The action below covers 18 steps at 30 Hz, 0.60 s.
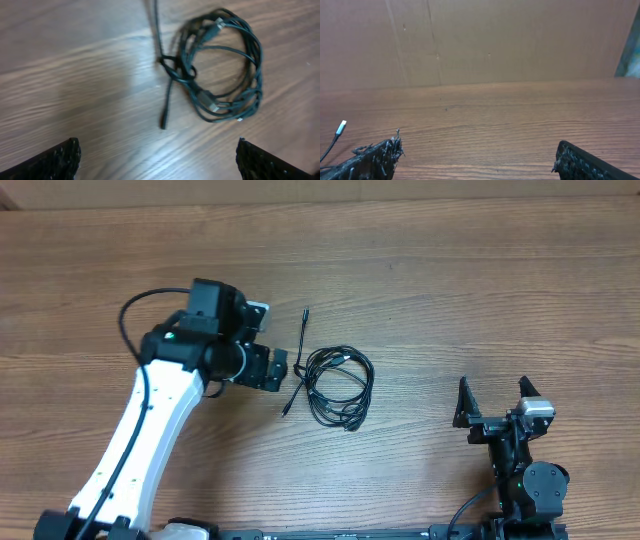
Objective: Untangle cables
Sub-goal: 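Move the left gripper over the black cable bundle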
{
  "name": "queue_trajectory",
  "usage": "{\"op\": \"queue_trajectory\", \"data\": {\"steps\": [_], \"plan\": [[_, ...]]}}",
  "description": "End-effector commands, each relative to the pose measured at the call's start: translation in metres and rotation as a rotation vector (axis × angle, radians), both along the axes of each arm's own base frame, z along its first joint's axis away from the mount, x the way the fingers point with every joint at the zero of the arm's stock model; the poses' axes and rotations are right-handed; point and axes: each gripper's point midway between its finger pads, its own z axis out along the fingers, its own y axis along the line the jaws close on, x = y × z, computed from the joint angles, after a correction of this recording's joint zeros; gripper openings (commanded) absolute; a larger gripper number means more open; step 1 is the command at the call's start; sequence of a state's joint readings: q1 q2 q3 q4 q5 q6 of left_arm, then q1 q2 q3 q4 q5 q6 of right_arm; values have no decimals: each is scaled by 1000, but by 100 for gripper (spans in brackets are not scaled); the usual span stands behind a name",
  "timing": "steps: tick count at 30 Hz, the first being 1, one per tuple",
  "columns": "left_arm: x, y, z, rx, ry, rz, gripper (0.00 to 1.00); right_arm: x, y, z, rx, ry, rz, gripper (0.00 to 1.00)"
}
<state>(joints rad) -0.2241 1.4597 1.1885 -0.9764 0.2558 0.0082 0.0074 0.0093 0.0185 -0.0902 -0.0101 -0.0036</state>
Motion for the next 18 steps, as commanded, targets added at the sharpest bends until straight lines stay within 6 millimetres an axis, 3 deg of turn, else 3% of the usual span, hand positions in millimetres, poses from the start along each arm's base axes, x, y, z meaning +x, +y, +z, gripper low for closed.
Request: {"op": "queue_trajectory", "data": {"steps": [1, 8, 11, 15, 18], "plan": [[2, -15, 3, -59, 21, -10, 100, 1, -1, -4, -1, 5, -8, 100], [4, -16, -7, -63, 56, 7, 99, 1, -1, -4, -1, 5, -8, 100], [6, -28, -2, -136, 57, -5, 100, 1, -1, -4, -1, 5, -8, 100], [10, -35, 0, -199, 103, 126, 100, 1, -1, -4, -1, 5, -8, 100], [8, -39, -2, -194, 118, 133, 100, 1, -1, -4, -1, 5, -8, 100]]}}
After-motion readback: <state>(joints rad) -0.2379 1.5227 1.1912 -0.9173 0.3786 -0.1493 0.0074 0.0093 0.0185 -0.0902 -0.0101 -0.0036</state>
